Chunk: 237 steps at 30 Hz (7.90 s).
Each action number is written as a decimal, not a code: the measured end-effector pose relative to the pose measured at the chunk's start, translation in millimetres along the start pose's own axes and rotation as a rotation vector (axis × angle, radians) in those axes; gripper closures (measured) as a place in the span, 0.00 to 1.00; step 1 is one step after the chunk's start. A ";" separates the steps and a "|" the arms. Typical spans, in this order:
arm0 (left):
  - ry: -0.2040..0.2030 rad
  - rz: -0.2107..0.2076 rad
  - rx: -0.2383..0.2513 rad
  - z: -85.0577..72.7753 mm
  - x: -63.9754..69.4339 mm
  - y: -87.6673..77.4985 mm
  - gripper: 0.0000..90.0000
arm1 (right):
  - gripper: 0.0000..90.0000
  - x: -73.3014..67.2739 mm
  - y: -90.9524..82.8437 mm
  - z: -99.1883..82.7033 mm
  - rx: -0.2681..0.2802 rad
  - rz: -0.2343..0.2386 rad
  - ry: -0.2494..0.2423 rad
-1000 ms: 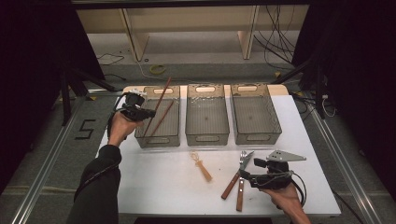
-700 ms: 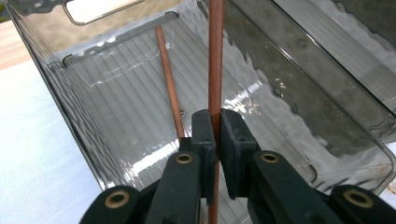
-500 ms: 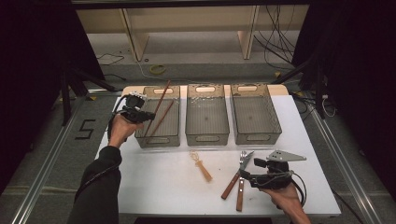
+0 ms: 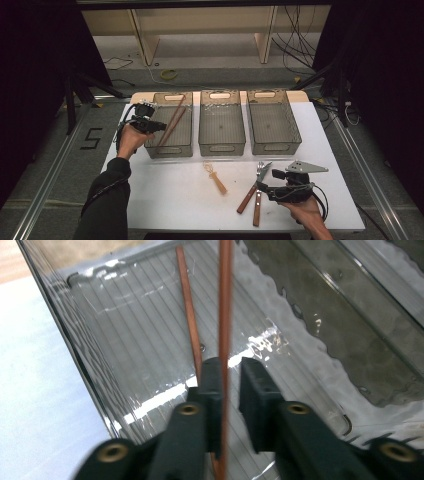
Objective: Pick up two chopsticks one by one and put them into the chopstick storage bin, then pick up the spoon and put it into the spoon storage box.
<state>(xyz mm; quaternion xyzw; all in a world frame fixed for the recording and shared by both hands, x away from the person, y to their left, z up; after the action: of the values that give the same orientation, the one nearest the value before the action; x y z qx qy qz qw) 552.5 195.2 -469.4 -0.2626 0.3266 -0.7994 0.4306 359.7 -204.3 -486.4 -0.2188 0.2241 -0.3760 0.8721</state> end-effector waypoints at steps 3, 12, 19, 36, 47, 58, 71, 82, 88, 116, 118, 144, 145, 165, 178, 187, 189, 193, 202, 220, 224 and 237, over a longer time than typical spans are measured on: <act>0.013 -0.006 0.000 -0.2 1.9 -1.9 0.78 | 0.24 -0.4 0.1 0.2 0.003 0.001 -0.001; 0.054 -0.048 0.077 0.2 28.9 -26.4 0.40 | 0.23 -10.2 -0.7 9.2 0.012 0.004 -0.045; 0.046 -0.115 0.155 -13.6 51.1 -43.8 0.34 | 0.24 -21.0 6.4 15.8 -0.011 -0.002 -0.096; 0.063 -0.161 0.261 -48.0 81.1 -62.9 0.26 | 0.27 -45.8 39.2 33.7 -0.118 -0.009 -0.197; 0.093 -0.174 0.261 -72.0 101.8 -59.9 0.25 | 0.31 -59.5 66.4 34.5 -0.207 0.004 -0.248; 0.083 -0.187 0.292 -89.2 107.9 -64.4 0.24 | 0.33 -67.7 88.5 31.1 -0.261 0.017 -0.261; 0.104 -0.187 0.290 -104.0 117.3 -60.1 0.23 | 0.36 -69.6 105.2 25.4 -0.322 0.031 -0.271; 0.091 -0.194 0.333 -112.9 116.3 -64.4 0.23 | 0.39 -75.3 114.1 19.5 -0.371 0.038 -0.291; 0.085 -0.187 0.331 -116.0 115.0 -63.3 0.22 | 0.43 -74.7 116.1 17.1 -0.388 0.043 -0.296; 0.110 -0.191 0.301 -123.8 119.8 -56.1 0.24 | 0.74 -73.7 121.6 8.3 -0.439 0.006 -0.347; 0.109 -0.191 0.301 -124.1 119.9 -56.0 0.24 | 0.76 -74.0 121.7 8.5 -0.440 0.005 -0.344; 0.083 -0.199 0.321 -129.0 114.9 -56.2 0.24 | 0.84 -67.2 93.5 39.1 -0.315 0.063 -0.255; 0.082 -0.199 0.324 -129.1 114.7 -56.3 0.24 | 0.84 -66.9 91.4 42.0 -0.304 0.066 -0.256; 0.086 -0.200 0.350 -129.5 113.4 -59.5 0.23 | 0.84 -44.2 82.1 94.5 -0.177 0.006 -0.230; 0.086 -0.204 0.367 -129.4 111.7 -60.8 0.23 | 0.84 -23.4 95.9 119.6 -0.168 -0.050 -0.208; 0.092 -0.200 0.378 -129.2 110.6 -61.9 0.24 | 0.83 -10.4 106.7 130.7 -0.163 -0.077 -0.173; 0.091 -0.199 0.378 -129.2 110.4 -62.0 0.24 | 0.84 -8.5 108.5 133.9 -0.158 -0.081 -0.169; 0.088 -0.199 0.382 -129.1 110.2 -62.1 0.24 | 0.83 -3.5 114.2 138.7 -0.164 -0.099 -0.161; 0.096 -0.199 0.384 -129.2 110.7 -62.6 0.24 | 0.83 2.7 125.1 145.8 -0.169 -0.123 -0.146; 0.095 -0.199 0.388 -129.3 110.9 -63.1 0.24 | 0.83 14.0 142.2 148.5 -0.192 -0.151 -0.106; 0.094 -0.200 0.388 -129.4 111.0 -62.9 0.24 | 0.83 13.3 145.5 148.0 -0.199 -0.150 -0.105; 0.094 -0.203 0.386 -129.3 111.4 -62.8 0.24 | 0.83 17.0 154.0 145.1 -0.215 -0.160 -0.084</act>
<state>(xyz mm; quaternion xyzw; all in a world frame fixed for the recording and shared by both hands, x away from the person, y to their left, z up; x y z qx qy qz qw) 374.6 163.8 -490.9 -0.1691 0.1591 -0.8977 0.3746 536.6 -90.4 -458.3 -0.3436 0.2084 -0.4087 0.8194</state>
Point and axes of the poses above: each handheld gripper's, and its own axes: y roughly forward along the jaws, z roughly out of its top, x roughly to its right, the point moved 6 cm from there along y, roughly forward along the jaws
